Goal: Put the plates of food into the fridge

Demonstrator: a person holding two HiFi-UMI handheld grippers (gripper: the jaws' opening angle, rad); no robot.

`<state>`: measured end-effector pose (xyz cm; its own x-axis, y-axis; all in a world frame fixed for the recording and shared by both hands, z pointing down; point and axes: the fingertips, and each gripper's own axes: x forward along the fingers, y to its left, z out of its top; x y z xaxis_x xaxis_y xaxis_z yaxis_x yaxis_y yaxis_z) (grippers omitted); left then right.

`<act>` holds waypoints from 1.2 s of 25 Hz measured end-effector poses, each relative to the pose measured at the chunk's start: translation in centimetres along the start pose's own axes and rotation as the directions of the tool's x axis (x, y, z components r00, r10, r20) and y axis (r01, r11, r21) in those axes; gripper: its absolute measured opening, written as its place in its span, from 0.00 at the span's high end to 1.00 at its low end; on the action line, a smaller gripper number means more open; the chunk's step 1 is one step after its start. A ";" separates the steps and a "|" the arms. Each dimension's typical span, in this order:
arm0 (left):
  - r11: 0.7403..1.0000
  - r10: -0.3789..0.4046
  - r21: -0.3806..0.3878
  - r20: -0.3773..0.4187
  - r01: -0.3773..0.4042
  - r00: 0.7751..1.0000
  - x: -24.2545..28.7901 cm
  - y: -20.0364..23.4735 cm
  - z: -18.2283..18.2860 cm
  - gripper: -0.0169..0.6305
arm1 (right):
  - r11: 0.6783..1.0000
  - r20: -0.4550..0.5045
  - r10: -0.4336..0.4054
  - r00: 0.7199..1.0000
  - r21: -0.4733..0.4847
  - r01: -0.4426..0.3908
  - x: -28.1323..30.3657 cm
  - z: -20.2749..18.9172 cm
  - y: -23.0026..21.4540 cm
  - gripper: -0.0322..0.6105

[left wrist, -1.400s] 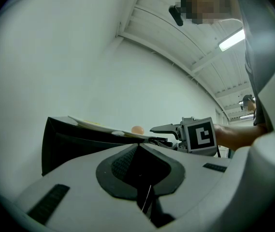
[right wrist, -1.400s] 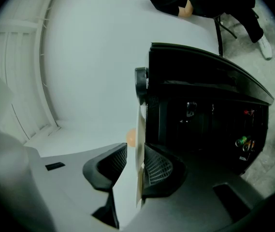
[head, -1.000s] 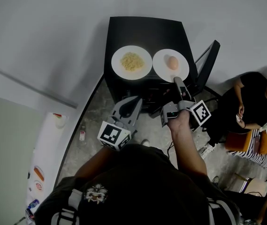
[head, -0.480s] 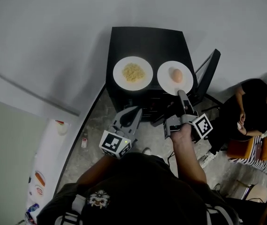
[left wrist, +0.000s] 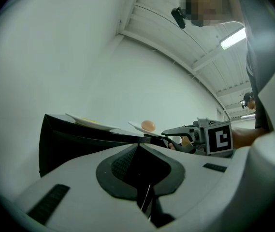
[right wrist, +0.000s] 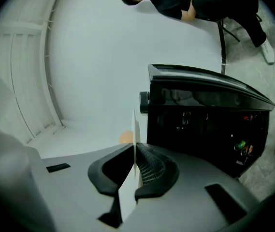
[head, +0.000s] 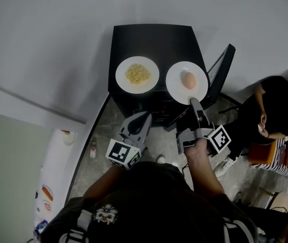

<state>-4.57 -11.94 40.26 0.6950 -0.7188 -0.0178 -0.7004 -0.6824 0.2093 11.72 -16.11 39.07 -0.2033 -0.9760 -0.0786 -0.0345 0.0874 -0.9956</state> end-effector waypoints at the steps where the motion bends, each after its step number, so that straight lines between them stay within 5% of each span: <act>1: 1.000 0.001 -0.001 -0.001 -0.001 1.000 0.1 0.0 0.0 0.94 | 1.000 -0.008 0.006 1.000 -0.003 -0.006 -0.2 -0.1 0.0 0.89; 16: 0.999 0.023 0.023 -0.011 -0.023 1.000 -0.8 -2.5 -0.2 0.94 | 0.999 -0.113 0.026 0.993 -0.045 -0.031 -5.0 -0.9 -0.6 0.89; 30: 0.978 0.191 0.080 0.004 -0.191 0.981 -3.1 -0.7 -0.2 0.94 | 0.998 -0.244 0.011 0.970 -0.060 -0.026 -8.5 -4.4 -2.1 0.89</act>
<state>-6.19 -9.19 40.41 0.5474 -0.8367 0.0186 -0.8310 -0.5408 0.1302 9.23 -7.08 42.07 -0.4365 -0.8966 -0.0744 -0.0875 0.1245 -0.9884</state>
